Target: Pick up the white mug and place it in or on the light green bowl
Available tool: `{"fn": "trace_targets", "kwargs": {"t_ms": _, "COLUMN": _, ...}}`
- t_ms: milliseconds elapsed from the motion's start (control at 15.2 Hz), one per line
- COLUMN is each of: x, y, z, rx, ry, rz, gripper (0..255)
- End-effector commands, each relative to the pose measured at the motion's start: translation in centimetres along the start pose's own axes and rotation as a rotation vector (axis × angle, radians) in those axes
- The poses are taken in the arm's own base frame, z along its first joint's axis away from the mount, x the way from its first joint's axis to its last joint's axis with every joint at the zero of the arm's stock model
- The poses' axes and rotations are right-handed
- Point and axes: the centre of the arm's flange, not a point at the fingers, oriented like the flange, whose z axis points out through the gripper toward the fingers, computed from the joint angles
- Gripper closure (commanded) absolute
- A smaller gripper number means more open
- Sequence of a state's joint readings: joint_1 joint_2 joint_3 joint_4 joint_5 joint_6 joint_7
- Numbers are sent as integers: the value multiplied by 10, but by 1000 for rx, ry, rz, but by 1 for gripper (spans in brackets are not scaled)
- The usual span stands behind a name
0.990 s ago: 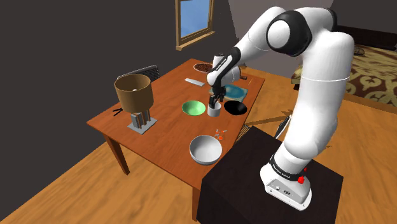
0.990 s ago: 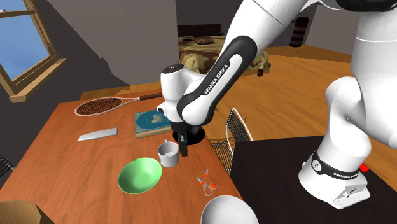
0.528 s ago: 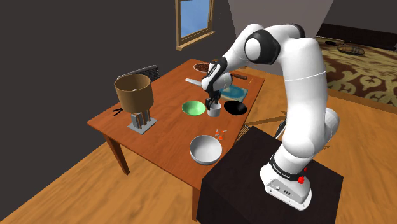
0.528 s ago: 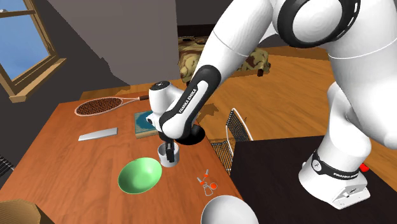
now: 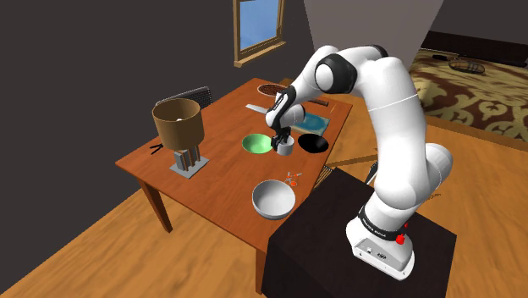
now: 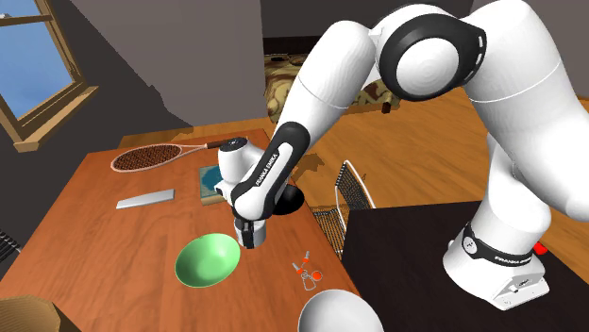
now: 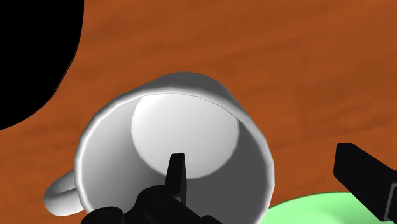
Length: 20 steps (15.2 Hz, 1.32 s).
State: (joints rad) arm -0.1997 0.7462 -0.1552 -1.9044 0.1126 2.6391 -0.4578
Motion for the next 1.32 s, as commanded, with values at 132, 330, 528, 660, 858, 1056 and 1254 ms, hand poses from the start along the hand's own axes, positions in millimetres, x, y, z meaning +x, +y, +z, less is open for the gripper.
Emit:
{"fn": "trace_targets", "kwargs": {"t_ms": 132, "x": 0, "y": 0, "z": 14, "rx": 0, "ry": 0, "rz": 0, "gripper": 0}}
{"fn": "trace_targets", "kwargs": {"t_ms": 330, "x": 0, "y": 0, "z": 14, "rx": 0, "ry": 0, "rz": 0, "gripper": 0}}
{"fn": "trace_targets", "kwargs": {"t_ms": 528, "x": 0, "y": 0, "z": 14, "rx": 0, "ry": 0, "rz": 0, "gripper": 0}}
{"fn": "trace_targets", "kwargs": {"t_ms": 660, "x": 0, "y": 0, "z": 14, "rx": 0, "ry": 0, "rz": 0, "gripper": 255}}
{"fn": "trace_targets", "kwargs": {"t_ms": 858, "x": 0, "y": 0, "z": 14, "rx": 0, "ry": 0, "rz": 0, "gripper": 255}}
{"fn": "trace_targets", "kwargs": {"t_ms": 1056, "x": 0, "y": 0, "z": 14, "rx": 0, "ry": 0, "rz": 0, "gripper": 255}}
{"fn": "trace_targets", "kwargs": {"t_ms": 1254, "x": 0, "y": 0, "z": 8, "rx": 0, "ry": 0, "rz": 0, "gripper": 255}}
